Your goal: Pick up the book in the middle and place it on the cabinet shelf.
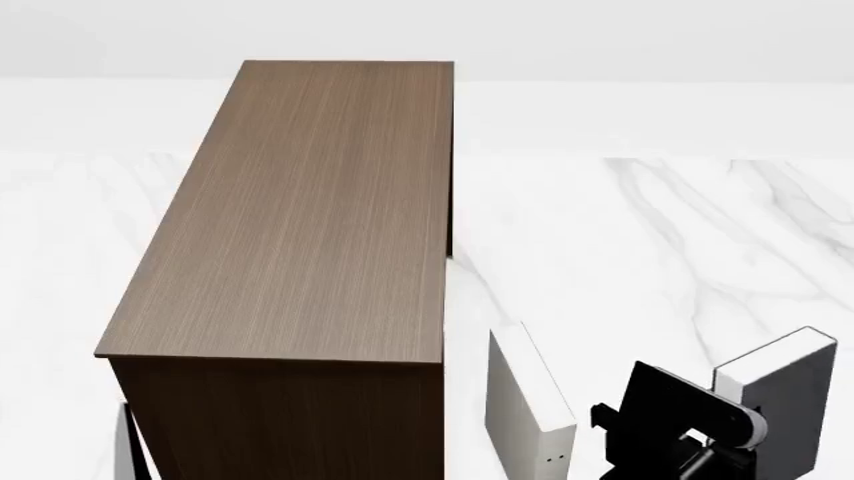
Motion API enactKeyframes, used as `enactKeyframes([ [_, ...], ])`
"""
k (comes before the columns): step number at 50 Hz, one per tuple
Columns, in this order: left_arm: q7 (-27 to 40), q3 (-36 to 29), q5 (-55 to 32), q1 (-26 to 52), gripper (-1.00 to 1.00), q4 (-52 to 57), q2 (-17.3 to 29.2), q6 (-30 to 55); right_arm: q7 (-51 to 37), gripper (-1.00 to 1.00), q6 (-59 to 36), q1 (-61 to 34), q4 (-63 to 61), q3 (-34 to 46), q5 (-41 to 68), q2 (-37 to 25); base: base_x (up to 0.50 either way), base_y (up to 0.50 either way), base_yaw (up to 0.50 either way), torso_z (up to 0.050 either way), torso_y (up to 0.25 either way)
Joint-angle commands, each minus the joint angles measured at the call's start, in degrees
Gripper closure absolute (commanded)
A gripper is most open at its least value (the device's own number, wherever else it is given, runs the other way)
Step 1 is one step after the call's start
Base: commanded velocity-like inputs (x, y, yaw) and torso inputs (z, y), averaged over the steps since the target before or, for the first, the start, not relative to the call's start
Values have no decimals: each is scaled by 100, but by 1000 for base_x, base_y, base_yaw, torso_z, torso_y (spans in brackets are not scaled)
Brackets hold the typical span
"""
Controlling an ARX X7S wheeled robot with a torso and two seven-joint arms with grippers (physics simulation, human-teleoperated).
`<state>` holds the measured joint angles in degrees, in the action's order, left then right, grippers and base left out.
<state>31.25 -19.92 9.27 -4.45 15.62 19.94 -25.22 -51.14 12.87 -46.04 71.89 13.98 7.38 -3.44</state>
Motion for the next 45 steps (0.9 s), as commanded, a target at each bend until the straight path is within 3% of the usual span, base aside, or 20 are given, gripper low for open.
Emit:
enactKeyframes([
  [1, -124, 73, 93, -46, -100, -39, -86, -55, 81, 100, -1278, 653, -2685, 64, -291, -183, 0, 0, 0, 0, 0],
  [11, -138, 70, 22, 1, -100, -24, -89, 78, -154, 100, -2605, 992, -5067, -48, -282, -612, 0, 0, 0, 0, 2],
  [26, -139, 67, -66, 59, -100, -31, -82, 189, 354, 100, -3496, 1261, -8027, -256, 548, -938, 0, 0, 0, 0, 1],
  [45, -125, 11, -58, 74, -100, -78, -50, 166, 1056, 100, -3820, 1233, -9468, -1108, 2821, -564, 0, 0, 0, 0, 1],
])
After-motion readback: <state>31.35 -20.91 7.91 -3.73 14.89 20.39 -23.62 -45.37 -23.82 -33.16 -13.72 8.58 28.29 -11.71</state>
